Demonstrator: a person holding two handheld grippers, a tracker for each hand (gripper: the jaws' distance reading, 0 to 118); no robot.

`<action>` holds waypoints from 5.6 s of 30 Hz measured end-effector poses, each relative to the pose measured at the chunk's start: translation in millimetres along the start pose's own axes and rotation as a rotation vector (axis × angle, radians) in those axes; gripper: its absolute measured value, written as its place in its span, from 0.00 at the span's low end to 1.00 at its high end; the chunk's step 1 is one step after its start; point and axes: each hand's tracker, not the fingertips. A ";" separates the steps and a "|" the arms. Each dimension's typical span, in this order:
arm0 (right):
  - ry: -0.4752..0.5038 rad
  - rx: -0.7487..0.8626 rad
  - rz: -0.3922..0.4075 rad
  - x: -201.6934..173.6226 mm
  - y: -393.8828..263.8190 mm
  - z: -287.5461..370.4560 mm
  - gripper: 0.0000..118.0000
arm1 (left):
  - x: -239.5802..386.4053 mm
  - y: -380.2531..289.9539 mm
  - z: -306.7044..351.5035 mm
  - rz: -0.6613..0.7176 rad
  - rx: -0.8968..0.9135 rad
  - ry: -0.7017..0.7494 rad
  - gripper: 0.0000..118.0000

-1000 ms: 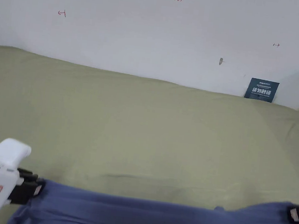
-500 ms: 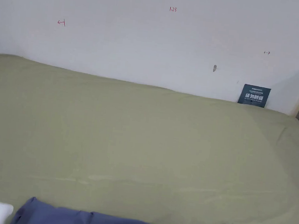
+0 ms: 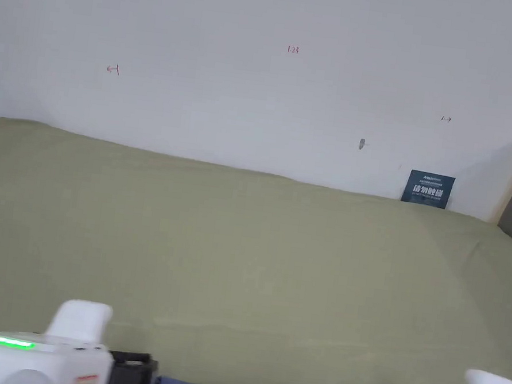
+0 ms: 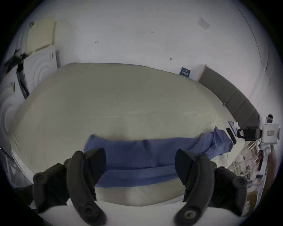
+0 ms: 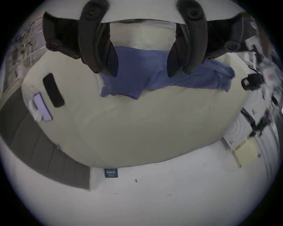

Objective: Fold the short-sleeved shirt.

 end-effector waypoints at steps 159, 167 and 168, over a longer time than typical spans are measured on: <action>0.162 0.039 -0.005 -28.5 -63.5 40.2 0.01 | -133.7 -32.5 -59.2 0.493 -0.207 -0.463 0.05; 0.170 0.029 0.017 -36.1 -62.4 36.4 0.01 | -172.1 -0.5 10.2 0.396 -0.097 -0.224 0.05; 0.175 0.027 0.019 -37.4 -61.9 35.7 0.01 | -162.0 5.1 12.1 0.387 -0.103 -0.242 0.05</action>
